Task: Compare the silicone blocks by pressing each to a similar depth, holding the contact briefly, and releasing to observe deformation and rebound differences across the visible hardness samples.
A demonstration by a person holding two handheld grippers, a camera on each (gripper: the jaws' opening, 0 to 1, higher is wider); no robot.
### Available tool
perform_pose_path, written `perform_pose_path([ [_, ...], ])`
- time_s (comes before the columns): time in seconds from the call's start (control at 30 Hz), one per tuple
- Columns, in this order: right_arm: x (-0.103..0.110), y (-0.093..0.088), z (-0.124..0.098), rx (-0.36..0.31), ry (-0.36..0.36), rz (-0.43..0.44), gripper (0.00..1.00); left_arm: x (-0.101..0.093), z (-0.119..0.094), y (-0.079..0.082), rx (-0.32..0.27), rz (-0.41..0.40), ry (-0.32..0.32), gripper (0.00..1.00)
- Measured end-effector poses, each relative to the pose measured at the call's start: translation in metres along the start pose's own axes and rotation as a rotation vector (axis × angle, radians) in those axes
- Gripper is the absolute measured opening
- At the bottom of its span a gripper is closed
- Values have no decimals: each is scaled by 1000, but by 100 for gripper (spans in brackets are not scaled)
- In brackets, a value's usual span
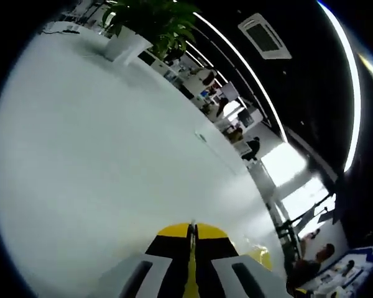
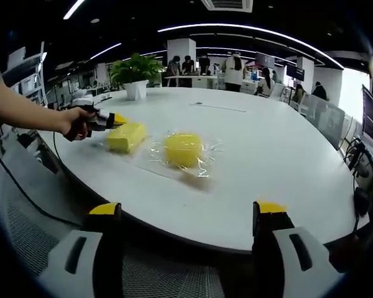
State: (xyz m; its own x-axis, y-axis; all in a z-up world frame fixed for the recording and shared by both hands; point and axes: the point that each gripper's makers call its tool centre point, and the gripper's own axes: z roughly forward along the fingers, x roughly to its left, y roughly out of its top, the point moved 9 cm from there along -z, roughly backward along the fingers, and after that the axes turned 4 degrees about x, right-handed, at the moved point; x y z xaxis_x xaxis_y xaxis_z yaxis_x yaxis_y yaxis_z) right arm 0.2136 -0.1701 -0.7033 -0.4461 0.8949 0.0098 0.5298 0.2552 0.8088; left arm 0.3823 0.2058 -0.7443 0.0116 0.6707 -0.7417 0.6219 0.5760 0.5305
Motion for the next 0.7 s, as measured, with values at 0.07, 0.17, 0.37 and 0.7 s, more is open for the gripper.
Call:
perform_pose_path([
  [0.07, 0, 0, 0, 2, 2, 0, 80, -4, 0, 1, 2, -16, -34, 0],
  [0.17, 1, -1, 0, 16, 2, 1, 79, -13, -1, 4, 16, -80, -151, 0],
  [0.37, 1, -1, 0, 21, 1, -1, 79, -32, -6, 13, -5, 45, -233, 0],
  [0.7, 1, -2, -1, 22, 3, -2, 79, -74, -27, 13, -43, 83, -378, 0],
])
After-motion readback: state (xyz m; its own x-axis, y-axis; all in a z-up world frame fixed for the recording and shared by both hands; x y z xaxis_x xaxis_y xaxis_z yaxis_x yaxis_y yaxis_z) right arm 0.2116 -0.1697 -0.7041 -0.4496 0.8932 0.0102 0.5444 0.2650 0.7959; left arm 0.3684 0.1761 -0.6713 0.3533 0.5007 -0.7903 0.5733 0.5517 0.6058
